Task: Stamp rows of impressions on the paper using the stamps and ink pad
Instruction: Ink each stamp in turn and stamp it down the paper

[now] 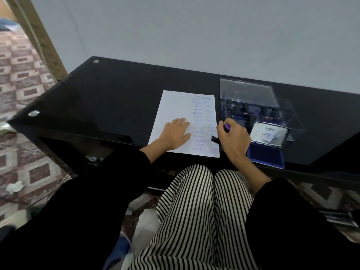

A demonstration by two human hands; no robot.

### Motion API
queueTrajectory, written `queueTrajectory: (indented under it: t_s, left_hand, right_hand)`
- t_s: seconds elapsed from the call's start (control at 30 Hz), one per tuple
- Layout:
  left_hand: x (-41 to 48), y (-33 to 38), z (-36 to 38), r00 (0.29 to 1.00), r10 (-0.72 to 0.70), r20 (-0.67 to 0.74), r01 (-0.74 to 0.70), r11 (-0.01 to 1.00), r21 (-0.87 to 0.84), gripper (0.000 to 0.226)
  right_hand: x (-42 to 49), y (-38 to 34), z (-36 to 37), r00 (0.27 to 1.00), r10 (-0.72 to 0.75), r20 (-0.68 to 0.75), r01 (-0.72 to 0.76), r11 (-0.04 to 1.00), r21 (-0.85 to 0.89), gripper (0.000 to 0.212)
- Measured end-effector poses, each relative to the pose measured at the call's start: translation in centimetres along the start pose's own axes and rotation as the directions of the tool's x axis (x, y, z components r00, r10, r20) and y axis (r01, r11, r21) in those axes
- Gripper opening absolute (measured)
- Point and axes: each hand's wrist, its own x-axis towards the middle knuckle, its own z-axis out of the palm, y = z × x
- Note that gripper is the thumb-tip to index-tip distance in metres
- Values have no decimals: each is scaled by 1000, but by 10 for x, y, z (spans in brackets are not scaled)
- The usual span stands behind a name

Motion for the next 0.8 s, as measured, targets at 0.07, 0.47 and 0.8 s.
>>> queueTrajectory:
  t_s: [0.07,0.47,0.8]
  left_hand:
    - [1,4,-3,1000,-15,-3,15,1000,-18,51]
    - [6,52,-20,989,97,-113,-106,991,-76,41]
    - [6,114,9,916,373,-148,-392,910,-135,42]
  right_hand:
    - [4,5,-8,1000,-2,1,2,1000,-3,28]
    - [5,34,-37,998,64,10,-64,997,-37,30]
    - [8,87,-71,993,109,-50,-117,971,-210,26]
